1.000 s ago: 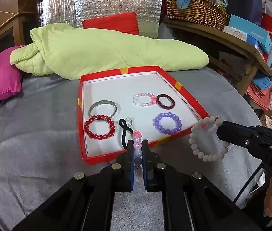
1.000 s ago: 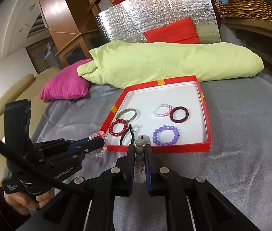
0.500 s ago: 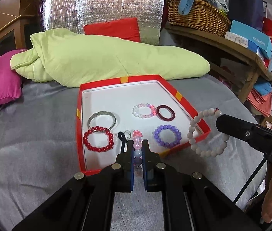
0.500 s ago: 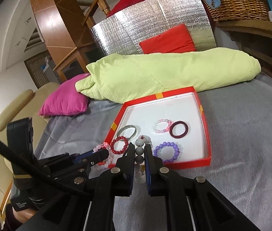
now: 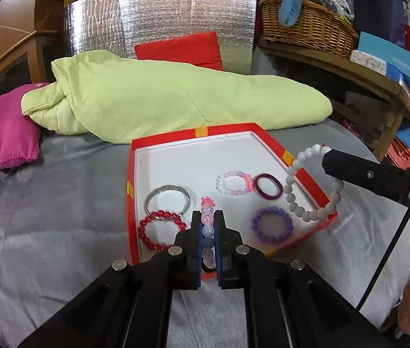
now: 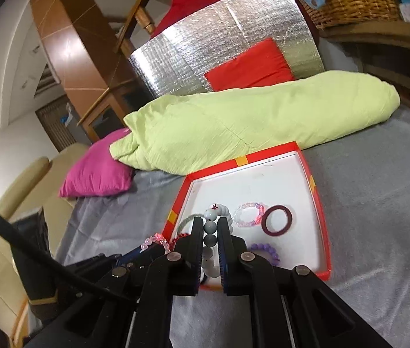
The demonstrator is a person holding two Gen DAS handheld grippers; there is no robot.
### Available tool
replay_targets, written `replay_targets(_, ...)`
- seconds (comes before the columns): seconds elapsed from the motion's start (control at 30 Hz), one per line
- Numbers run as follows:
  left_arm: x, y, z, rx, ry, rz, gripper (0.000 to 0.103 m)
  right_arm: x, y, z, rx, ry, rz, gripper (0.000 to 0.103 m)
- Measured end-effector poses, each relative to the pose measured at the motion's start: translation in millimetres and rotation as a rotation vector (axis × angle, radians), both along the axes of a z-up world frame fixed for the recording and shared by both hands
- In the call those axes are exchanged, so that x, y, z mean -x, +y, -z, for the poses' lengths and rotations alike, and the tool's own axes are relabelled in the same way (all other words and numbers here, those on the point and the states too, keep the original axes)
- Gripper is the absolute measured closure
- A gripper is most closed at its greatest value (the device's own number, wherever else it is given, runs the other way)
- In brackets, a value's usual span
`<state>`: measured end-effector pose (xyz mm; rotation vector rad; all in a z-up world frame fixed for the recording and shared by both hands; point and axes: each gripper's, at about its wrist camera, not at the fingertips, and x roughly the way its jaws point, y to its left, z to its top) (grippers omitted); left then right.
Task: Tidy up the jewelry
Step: 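Lower the white bracelet into the box and open the right gripper while the left carries the pink-white bracelet over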
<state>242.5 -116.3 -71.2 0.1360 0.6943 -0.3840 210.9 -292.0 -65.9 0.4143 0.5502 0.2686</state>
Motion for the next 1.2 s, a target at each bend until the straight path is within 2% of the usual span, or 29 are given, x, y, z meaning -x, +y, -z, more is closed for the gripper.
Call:
replay_targets(0.13,-19,11,-1,0.04,0.02,-0.032,0.095,-20,-4,-1,-0.039,-0.002,0.012,0.092)
replay_targets(0.3,-39,15,6,0.047,0.053,-0.054,0.095,-46,-6,7,-0.099,0.042,0.008,0.092)
replay_targets(0.47,-61,7,14,0.051,0.086,-0.05,0.095,-71,-6,11,-0.103,0.048,0.023,0.092)
replay_targets(0.63,-79,-15,22,0.049,0.116,-0.009,0.095,-102,-17,24,-0.122,0.092,0.068,0.092)
replay_targets(0.77,-80,-30,29,0.061,0.148,0.036,0.095,-123,-35,33,-0.149,0.114,0.12,0.092)
replay_targets(1.03,-74,-47,44,0.015,0.183,0.07,0.095,-164,-51,49,-0.209,0.174,0.152,0.092)
replay_targets(1.2,-70,-54,49,-0.022,0.186,0.078,0.095,-173,-54,55,-0.224,0.194,0.165,0.092)
